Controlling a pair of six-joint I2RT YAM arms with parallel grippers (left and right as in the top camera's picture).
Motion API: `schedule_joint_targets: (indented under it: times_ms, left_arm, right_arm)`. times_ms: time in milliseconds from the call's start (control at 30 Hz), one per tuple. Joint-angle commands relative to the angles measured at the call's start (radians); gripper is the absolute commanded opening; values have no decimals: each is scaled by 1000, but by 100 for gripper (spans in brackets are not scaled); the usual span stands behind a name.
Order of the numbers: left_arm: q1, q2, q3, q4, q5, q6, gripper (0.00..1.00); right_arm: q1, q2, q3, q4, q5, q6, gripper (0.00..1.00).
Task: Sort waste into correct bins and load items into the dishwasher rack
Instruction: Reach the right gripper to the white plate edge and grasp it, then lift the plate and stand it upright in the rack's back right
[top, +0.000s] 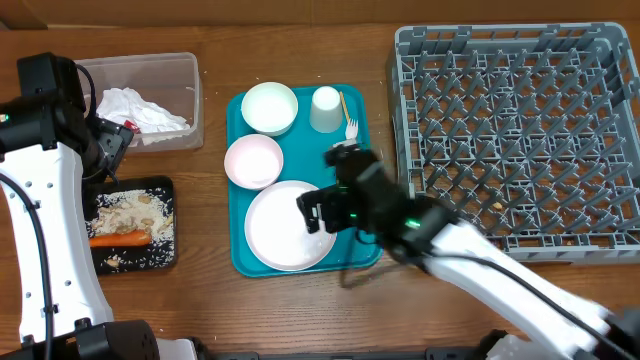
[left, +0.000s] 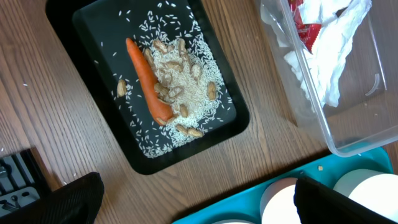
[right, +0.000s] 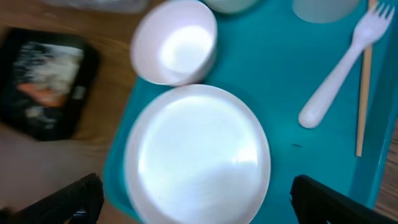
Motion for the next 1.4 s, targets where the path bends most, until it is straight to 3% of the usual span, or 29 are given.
schedule_joint_targets:
  times_ms: [0,433,833,1067,1267,1367]
  left_arm:
    - [4,6,0,-2,-10,-18,100]
    - [4,6,0,-2,-10,-18,100]
    - [4,6,0,-2,-10,-18,100]
    - [4,6,0,-2,-10,-18,100]
    - [4,6,0,-2,-10,-18,100]
    - [3,6,0,-2,-10,-18,100]
  right_arm:
    - [2,129,32,9,158,85,100]
    - [2,367,31,39,52,123,100]
    - [2,384,29,20,65,129,35]
    - [-4,383,41,-40,90,130,16]
    - [-33,379,127,-175,89,130,5]
    - [-43,373,192,-269,87,123,4]
